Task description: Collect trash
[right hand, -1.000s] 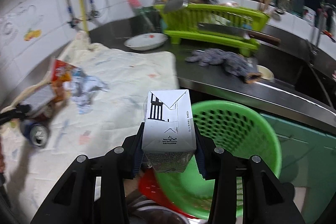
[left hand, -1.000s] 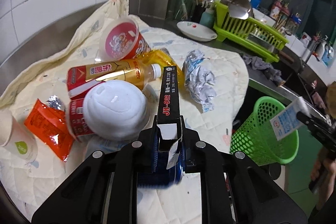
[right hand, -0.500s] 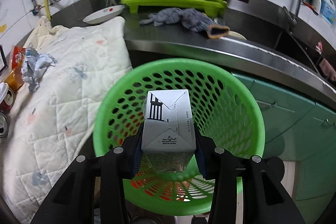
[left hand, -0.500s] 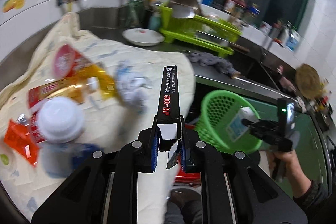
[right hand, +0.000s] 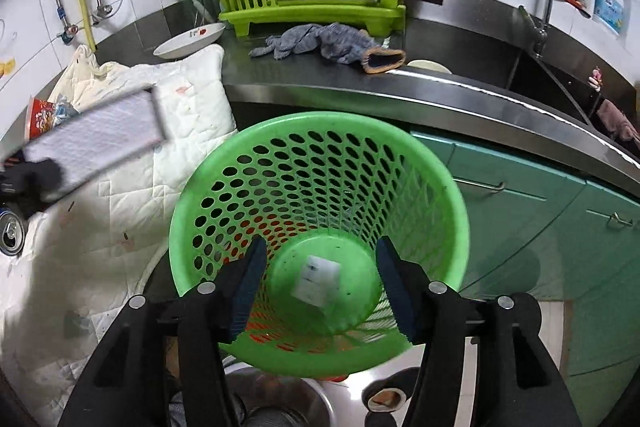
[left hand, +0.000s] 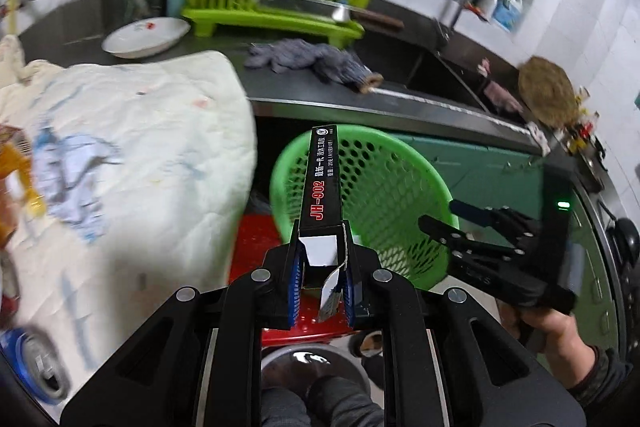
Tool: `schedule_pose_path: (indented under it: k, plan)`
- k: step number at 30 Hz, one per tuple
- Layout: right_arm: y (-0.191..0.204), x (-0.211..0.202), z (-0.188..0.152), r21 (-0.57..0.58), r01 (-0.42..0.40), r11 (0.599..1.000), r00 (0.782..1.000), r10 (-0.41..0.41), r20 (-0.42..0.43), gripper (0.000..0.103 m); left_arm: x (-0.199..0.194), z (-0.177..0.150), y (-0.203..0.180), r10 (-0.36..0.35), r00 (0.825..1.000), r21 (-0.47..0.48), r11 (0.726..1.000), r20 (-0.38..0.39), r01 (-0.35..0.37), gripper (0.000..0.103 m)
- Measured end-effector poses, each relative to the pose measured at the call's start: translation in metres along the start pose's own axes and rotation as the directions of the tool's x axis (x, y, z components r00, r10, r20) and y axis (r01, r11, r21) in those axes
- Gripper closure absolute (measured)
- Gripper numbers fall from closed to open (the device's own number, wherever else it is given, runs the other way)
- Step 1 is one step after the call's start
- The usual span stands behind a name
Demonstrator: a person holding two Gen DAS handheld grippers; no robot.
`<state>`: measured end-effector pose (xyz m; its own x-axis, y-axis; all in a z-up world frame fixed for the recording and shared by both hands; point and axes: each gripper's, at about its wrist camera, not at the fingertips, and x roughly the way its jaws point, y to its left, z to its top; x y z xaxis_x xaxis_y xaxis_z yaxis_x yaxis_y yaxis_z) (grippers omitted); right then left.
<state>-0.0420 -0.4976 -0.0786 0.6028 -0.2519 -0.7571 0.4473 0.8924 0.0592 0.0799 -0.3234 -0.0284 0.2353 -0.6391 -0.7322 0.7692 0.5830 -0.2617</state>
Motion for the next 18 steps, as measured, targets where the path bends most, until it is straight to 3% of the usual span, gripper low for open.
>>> schedule_pose_path:
  k: [6,12,14,16,18]
  plan:
    - [-0.012,-0.018,-0.004,0.023,0.016,1.0,0.999,-0.016,0.03,0.038,0.051,0.005,-0.022,-0.007,0.998,0.036,0.999,-0.067,0.01,0.087]
    - [-0.018,-0.027,-0.01,0.036,0.023,0.999,0.998,-0.025,0.049,0.036,0.084,0.002,-0.03,-0.026,0.993,0.024,0.999,-0.118,0.029,0.085]
    - [-0.019,-0.029,-0.011,0.036,0.026,0.999,0.998,-0.027,0.052,0.036,0.087,0.0,-0.034,-0.032,0.992,0.033,0.999,-0.119,0.036,0.081]
    - [-0.019,-0.031,-0.012,0.036,0.024,0.999,0.998,-0.026,0.052,0.036,0.086,-0.002,-0.037,-0.031,0.993,0.038,0.999,-0.11,0.036,0.055]
    - [-0.019,-0.033,-0.011,0.038,0.02,0.999,0.998,-0.022,0.056,0.036,0.079,-0.003,-0.038,-0.017,0.996,0.052,0.998,-0.088,0.022,0.055]
